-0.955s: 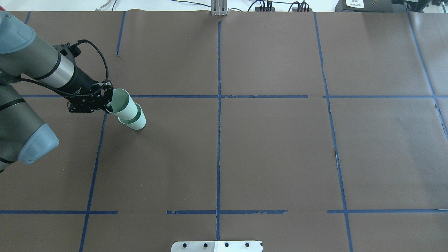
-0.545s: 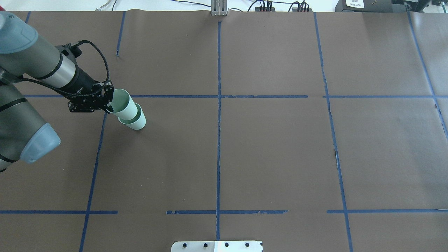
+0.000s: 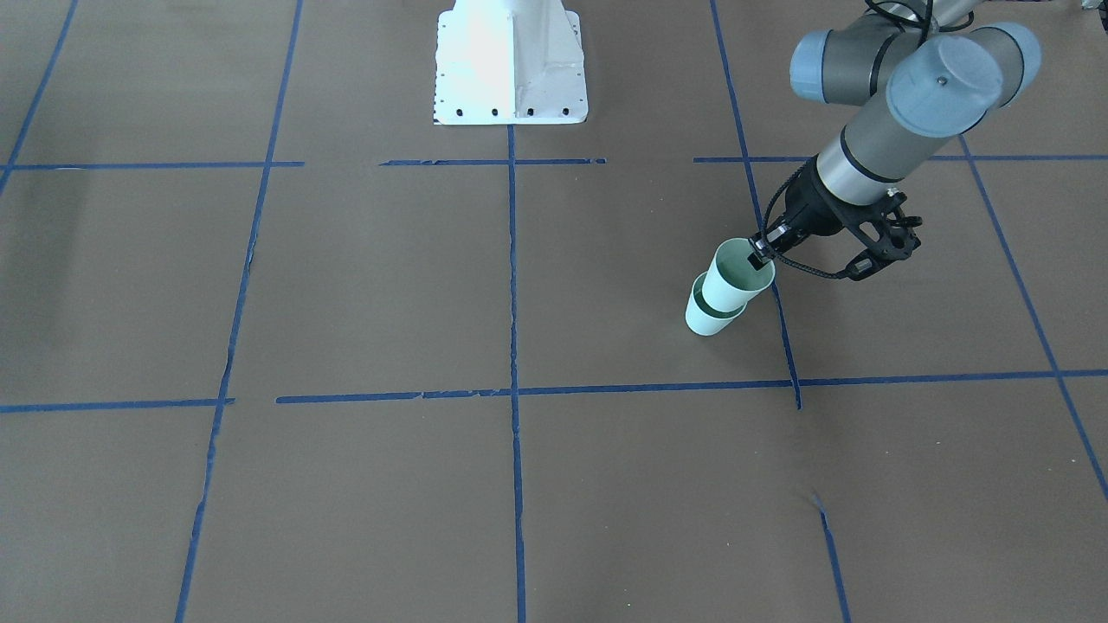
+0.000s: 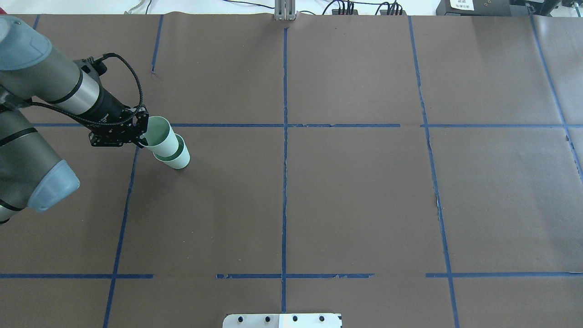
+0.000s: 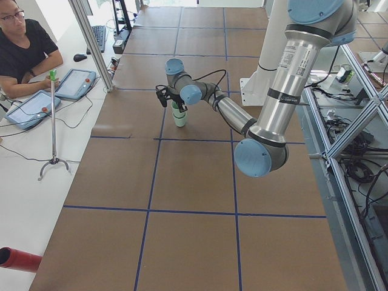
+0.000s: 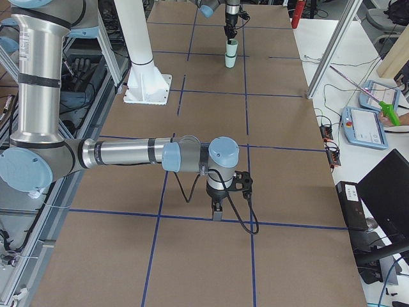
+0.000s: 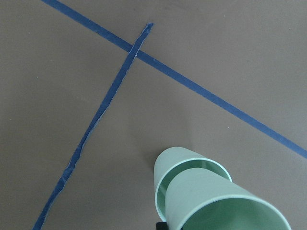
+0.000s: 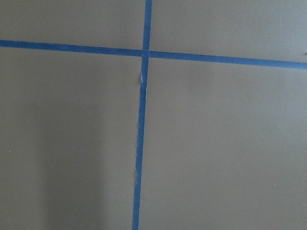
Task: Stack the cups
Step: 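Lower the held cup into the other cup with the left gripper, then open the left gripper to release the stacked cup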
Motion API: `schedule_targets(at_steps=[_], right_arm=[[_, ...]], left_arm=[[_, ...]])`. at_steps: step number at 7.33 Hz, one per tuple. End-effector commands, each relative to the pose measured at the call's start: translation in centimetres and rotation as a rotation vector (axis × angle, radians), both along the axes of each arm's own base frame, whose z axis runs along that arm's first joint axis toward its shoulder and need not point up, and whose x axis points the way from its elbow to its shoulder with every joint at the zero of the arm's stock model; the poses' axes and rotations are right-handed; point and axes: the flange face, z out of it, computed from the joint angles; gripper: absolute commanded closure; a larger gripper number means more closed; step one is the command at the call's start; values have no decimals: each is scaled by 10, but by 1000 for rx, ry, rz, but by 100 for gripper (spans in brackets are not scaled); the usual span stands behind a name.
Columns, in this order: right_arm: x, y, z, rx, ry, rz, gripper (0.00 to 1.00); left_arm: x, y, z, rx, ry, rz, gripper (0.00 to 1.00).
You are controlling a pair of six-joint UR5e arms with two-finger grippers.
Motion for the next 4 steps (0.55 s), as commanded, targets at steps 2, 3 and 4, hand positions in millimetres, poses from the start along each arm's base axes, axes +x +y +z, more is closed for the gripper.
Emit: schedule_targets(at_steps=[2,3,4], right_arm=[[0,0,0,0,-1,0,0],[0,0,0,0,-1,0,0],[-1,0,0,0,-1,-2,0]], left_arm=[[-1,1,-5,9,7,0,0],[-10,0,-13,32,19,-6,0],[-32,-8,-11,91,17,-2,0]])
